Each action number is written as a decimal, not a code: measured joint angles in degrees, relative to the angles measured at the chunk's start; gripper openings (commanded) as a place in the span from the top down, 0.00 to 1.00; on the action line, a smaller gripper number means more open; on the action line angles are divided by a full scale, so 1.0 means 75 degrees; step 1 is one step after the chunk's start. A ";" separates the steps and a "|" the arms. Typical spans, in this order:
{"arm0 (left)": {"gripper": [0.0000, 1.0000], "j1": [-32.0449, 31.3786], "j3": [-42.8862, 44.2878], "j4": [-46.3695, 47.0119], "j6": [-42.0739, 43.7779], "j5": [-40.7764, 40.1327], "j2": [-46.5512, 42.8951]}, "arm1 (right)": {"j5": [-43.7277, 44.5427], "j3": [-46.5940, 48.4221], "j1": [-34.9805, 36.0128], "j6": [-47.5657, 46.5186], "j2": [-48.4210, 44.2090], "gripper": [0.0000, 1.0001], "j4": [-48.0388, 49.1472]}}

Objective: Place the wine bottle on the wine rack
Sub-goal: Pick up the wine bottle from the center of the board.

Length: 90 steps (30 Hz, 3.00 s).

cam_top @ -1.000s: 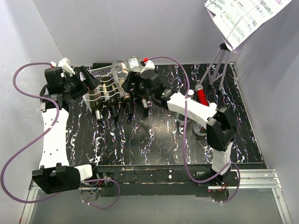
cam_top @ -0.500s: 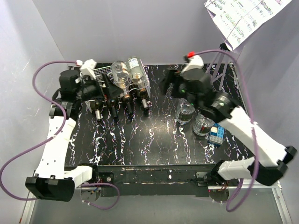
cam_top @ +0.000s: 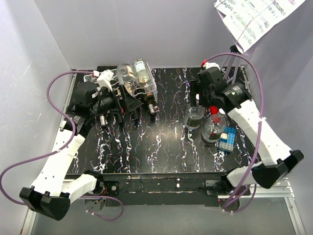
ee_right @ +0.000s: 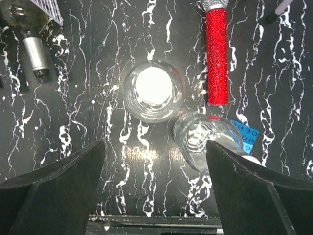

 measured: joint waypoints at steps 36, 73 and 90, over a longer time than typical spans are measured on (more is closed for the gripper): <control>0.02 -0.0154 -0.1174 0.0035 0.0105 -0.0326 0.0009 | -0.0801 0.0119 -0.0822 -0.0291 0.2145 0.99 0.0300; 0.02 -0.4030 -0.5837 1.0803 0.3118 -0.1291 0.3002 | -0.2020 0.0796 0.1011 0.0012 0.1212 0.99 -0.1294; 0.02 -0.4220 -0.5412 1.3473 0.4488 -0.0941 0.4867 | -0.2407 0.1110 0.1014 -0.0058 0.1201 0.99 -0.1518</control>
